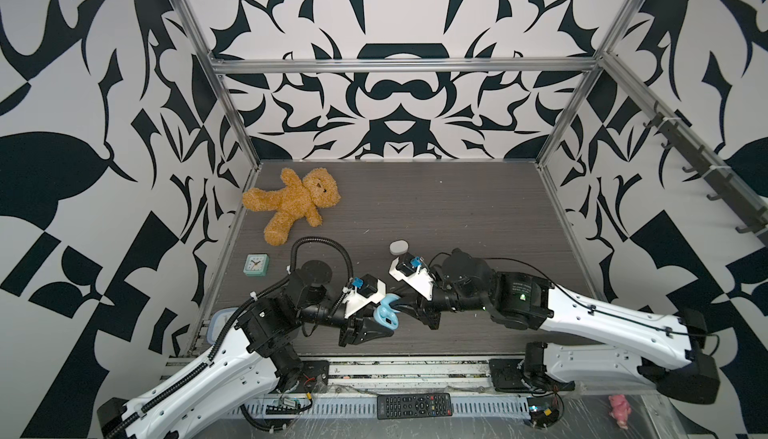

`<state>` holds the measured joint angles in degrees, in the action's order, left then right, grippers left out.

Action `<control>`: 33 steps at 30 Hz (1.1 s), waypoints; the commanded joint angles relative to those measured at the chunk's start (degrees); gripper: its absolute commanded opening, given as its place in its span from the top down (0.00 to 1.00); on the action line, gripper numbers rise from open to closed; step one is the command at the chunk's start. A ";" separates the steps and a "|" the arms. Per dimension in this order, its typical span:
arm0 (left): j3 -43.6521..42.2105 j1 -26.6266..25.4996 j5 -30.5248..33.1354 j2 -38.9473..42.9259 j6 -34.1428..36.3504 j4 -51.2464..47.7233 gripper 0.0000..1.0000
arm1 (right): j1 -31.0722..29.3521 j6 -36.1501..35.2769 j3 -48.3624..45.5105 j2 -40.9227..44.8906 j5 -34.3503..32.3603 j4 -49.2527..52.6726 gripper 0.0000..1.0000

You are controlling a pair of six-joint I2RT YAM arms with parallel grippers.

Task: Insert the wireless bluetooth earbuds into the charging case
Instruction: 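Hold the light-blue case open between both grippers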

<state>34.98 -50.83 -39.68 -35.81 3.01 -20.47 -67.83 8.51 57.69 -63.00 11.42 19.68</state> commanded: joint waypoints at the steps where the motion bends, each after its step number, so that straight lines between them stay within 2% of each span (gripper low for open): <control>1: 0.12 -0.24 -0.05 -0.09 0.69 0.69 1.00 | 0.33 -0.42 2.42 0.44 0.78 -0.79 0.73; 15: 0.34 -0.21 0.61 -0.37 0.79 0.64 1.00 | 0.26 -0.44 2.34 0.60 1.50 -0.53 0.85; 20: 0.34 -0.23 1.05 -0.44 0.77 0.77 1.00 | 0.29 -0.51 2.36 0.57 1.70 -0.49 1.00; 21: 0.27 -0.24 1.18 -0.42 0.80 0.71 1.00 | 0.29 -0.51 2.38 0.61 1.68 -0.50 1.00; 23: 0.26 -0.23 1.41 -0.48 0.78 0.85 0.89 | 0.28 -0.52 2.41 0.67 1.63 -0.39 1.00; 25: 0.11 -0.17 1.65 -0.41 0.78 0.99 0.70 | 0.28 -0.50 2.42 0.77 1.42 -0.43 1.00; 31: 0.08 -0.22 1.93 -0.55 0.77 1.30 0.40 | 0.27 -0.70 2.42 1.92 -0.16 -0.20 1.00; 33: 0.04 -0.21 2.03 -0.57 0.82 1.34 0.27 | 0.32 -0.77 2.68 2.01 -0.70 0.14 1.00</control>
<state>34.98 -51.03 -38.15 -36.40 2.90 -19.77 -67.83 7.18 57.76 -62.85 11.73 20.38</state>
